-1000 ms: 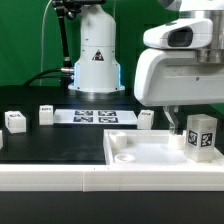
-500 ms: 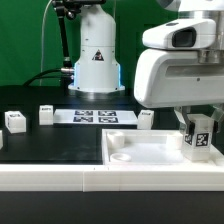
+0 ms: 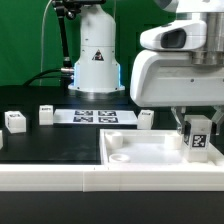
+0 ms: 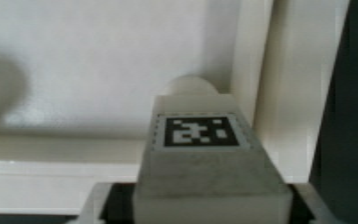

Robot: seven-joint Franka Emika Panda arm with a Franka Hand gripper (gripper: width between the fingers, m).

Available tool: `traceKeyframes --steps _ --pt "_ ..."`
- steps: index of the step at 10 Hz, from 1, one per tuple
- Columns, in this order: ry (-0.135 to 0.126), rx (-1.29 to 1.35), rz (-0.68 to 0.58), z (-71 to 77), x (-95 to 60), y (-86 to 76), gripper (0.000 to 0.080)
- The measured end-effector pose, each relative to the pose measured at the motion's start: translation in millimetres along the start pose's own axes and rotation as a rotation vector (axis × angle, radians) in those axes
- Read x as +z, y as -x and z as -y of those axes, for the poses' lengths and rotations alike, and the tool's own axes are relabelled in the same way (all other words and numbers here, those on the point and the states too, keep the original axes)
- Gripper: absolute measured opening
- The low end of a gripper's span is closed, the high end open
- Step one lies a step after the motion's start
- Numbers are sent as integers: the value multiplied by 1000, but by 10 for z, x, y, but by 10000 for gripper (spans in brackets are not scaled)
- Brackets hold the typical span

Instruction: Assemble one leg

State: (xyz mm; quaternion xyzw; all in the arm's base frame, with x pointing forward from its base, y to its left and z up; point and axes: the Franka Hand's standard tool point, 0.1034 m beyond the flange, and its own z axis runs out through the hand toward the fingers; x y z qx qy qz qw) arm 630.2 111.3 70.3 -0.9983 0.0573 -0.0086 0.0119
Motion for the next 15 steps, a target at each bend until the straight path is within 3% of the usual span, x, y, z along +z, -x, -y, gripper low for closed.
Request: traceKeyframes --steps 9,15 --pt "-12 900 -1 33 13 18 290" --pt "-16 1177 16 22 11 22 290"
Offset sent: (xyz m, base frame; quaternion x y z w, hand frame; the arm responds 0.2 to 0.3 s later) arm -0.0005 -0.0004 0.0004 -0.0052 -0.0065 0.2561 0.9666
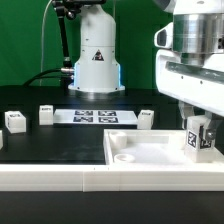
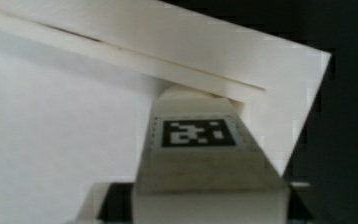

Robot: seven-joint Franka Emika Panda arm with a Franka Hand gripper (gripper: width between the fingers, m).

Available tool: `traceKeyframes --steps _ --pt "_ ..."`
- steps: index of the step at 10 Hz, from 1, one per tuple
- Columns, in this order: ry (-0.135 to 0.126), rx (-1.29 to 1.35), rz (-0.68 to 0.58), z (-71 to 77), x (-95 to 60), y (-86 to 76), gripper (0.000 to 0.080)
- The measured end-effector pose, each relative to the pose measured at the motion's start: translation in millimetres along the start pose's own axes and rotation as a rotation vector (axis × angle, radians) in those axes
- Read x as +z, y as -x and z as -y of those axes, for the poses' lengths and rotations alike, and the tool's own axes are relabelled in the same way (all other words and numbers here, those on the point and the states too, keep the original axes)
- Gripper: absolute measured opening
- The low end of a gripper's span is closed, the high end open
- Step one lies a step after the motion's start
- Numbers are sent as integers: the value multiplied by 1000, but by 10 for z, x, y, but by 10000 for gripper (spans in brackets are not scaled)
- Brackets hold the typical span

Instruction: Assemble one leg

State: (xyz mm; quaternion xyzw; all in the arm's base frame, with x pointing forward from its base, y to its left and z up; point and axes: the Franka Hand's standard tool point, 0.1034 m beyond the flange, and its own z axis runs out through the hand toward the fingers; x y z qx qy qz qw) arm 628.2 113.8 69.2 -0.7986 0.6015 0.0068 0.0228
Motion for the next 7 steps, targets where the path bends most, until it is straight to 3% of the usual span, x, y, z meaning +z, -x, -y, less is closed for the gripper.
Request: traceKeyframes --steps 1,2,3,4,7 --pt "0 -12 0 0 2 1 354" --pt "-3 -36 -1 5 2 2 354" --pt "-8 -53 -2 15 0 9 569" --pt "-7 -151 -4 15 1 19 625" --pt "-8 -466 -2 22 2 65 642"
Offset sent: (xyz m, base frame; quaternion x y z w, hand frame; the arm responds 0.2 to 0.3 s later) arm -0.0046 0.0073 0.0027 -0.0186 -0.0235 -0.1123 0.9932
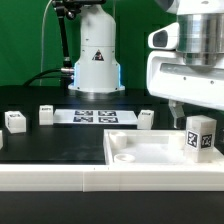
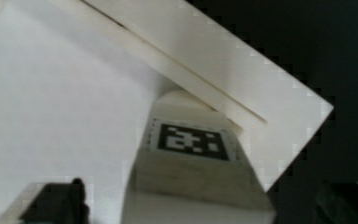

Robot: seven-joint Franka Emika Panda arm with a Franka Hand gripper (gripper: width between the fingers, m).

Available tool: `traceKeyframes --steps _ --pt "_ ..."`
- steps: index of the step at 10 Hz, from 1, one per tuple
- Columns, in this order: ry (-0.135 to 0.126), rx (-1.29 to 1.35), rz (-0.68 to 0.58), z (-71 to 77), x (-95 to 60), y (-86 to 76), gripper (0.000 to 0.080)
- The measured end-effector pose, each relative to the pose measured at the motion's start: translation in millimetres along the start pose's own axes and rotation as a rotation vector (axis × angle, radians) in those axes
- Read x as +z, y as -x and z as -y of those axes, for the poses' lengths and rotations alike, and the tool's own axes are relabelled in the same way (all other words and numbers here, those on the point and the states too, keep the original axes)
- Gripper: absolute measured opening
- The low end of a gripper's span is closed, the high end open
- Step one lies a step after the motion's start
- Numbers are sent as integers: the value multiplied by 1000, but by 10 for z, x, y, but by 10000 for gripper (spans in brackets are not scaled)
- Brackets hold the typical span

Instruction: Assemble one leg

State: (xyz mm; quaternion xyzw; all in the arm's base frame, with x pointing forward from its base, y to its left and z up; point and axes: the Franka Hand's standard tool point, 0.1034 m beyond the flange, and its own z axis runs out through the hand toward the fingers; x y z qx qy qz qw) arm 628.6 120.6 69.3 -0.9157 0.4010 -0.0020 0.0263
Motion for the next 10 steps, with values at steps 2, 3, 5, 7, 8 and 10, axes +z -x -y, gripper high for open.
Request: traceKeyframes --steps 2,3,5,7,8,10 --pt "-1 -204 2 15 3 26 649" --pt "-2 -283 0 14 5 23 649" --pt "-1 -490 -2 16 8 28 649" --pt "-4 -623 1 43 14 76 649" --pt "-4 -717 1 42 14 75 649" --pt "-4 -864 1 28 10 51 649"
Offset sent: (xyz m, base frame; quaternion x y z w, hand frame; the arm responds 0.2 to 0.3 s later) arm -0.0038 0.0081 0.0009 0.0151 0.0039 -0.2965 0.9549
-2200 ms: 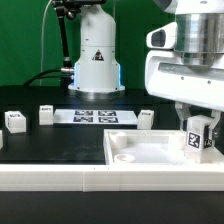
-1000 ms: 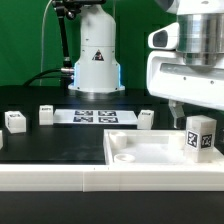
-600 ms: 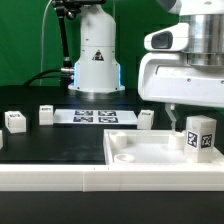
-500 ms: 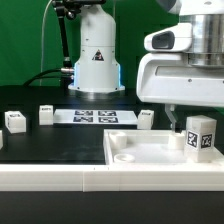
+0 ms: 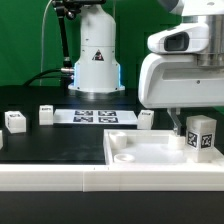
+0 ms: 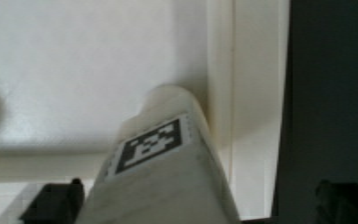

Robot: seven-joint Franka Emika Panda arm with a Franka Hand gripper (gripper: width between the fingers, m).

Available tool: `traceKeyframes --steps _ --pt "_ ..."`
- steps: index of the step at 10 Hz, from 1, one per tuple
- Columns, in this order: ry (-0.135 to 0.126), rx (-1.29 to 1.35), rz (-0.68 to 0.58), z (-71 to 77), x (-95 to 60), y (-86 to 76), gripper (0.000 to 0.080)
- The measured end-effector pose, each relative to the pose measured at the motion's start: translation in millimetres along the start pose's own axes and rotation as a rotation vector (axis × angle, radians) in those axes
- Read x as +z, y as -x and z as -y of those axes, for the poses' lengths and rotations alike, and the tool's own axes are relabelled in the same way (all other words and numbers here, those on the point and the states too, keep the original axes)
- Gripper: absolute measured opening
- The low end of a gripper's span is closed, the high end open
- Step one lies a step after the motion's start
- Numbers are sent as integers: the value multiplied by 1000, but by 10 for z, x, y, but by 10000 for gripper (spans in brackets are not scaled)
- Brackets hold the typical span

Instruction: Assemble one leg

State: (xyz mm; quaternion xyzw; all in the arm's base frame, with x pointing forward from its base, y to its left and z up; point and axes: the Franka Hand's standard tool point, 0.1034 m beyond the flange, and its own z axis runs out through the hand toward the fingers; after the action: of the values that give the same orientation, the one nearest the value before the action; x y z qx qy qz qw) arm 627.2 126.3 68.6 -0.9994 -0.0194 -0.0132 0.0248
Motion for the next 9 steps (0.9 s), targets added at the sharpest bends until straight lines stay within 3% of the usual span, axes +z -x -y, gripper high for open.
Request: traceKeyframes --steps 3,7,9 --pt "1 -146 -3 -60 -7 -16 649" --pt "2 -130 -4 -79 -12 -19 634" --pt "2 -130 -3 -80 -10 -19 285"
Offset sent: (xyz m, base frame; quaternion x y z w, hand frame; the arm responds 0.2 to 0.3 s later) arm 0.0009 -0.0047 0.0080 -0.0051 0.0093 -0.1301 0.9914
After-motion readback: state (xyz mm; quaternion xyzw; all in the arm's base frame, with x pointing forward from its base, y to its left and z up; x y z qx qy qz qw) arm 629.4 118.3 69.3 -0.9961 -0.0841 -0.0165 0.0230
